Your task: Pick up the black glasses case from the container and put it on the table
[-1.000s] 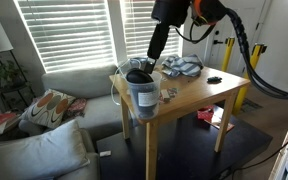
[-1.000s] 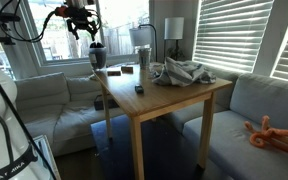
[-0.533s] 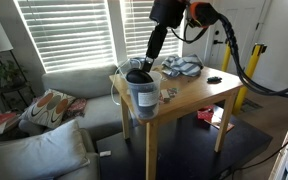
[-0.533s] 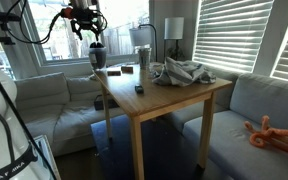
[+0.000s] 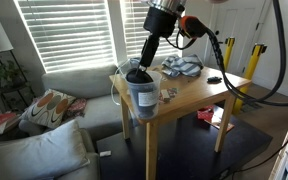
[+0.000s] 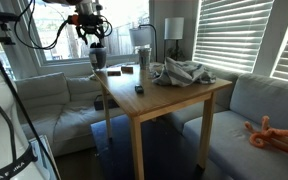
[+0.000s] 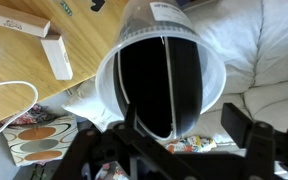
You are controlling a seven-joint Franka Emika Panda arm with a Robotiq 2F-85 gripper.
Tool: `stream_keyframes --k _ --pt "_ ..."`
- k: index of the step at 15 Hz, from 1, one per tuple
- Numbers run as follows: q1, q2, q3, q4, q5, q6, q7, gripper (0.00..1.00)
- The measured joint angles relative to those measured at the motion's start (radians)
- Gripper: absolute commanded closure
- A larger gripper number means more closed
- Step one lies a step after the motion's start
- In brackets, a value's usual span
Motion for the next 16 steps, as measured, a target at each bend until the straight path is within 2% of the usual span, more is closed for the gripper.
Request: stream_keyframes --k 3,4,6,10,11,16 --pt "0.0 0.007 -0.001 0.0 0.0 0.014 -0.007 0.25" --pt "0.0 0.007 -0.001 0.0 0.0 0.016 -0.007 0.22" --pt "0.0 0.007 -0.002 0.0 0.0 0.016 -0.007 0.25" --pt "0.0 0.007 -0.002 0.0 0.001 0.016 -0.008 0.37" --pt "0.001 0.007 -0.002 0.0 0.001 0.016 -0.008 0.33" --pt "0.003 0.004 -0.001 0.0 0.002 0.007 -0.007 0.32"
